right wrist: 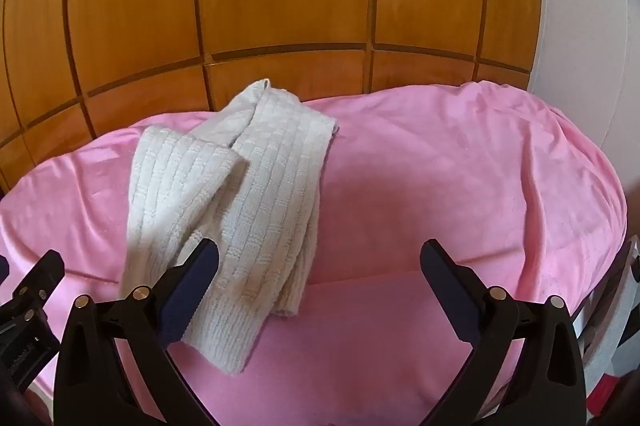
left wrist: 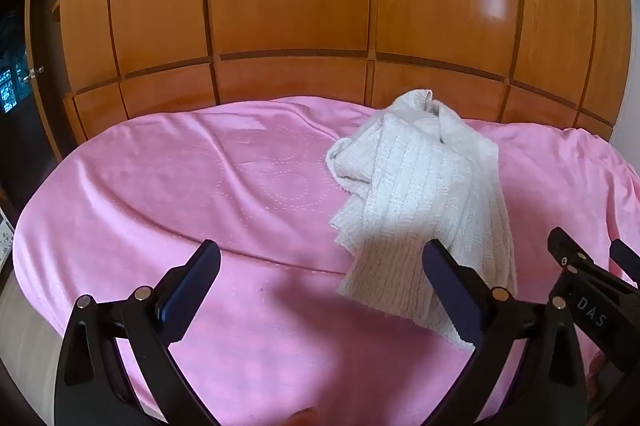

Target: Fold small clothes

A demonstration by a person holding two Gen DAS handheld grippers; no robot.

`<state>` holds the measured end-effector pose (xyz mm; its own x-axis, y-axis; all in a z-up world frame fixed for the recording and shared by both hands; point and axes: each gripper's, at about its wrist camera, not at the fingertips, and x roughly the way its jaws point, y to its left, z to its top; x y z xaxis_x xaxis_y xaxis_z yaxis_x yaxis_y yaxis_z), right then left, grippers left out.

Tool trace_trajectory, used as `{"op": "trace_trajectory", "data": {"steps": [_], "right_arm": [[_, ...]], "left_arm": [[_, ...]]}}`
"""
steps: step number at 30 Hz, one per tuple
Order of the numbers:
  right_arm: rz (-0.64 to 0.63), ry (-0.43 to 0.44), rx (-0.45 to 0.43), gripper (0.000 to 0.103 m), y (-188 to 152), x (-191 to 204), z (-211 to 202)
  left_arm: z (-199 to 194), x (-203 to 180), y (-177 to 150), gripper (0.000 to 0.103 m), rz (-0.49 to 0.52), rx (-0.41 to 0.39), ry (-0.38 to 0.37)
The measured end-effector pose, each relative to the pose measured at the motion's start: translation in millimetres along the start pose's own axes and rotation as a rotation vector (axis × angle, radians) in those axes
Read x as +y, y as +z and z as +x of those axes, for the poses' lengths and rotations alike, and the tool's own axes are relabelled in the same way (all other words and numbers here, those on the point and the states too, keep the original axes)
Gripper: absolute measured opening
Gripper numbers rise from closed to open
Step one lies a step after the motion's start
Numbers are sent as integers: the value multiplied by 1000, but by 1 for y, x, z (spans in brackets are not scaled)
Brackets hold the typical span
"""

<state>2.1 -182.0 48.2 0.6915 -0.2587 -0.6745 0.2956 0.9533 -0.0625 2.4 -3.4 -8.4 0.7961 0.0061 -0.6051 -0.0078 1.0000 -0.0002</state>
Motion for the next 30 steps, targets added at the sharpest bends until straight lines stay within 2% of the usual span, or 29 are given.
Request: {"op": "trace_trajectory", "data": {"steps": [30], "right_arm": [[-1, 6, 7, 100, 1, -1, 0]], "left_arm": [[-1, 3, 0, 101, -7, 5, 3]]}}
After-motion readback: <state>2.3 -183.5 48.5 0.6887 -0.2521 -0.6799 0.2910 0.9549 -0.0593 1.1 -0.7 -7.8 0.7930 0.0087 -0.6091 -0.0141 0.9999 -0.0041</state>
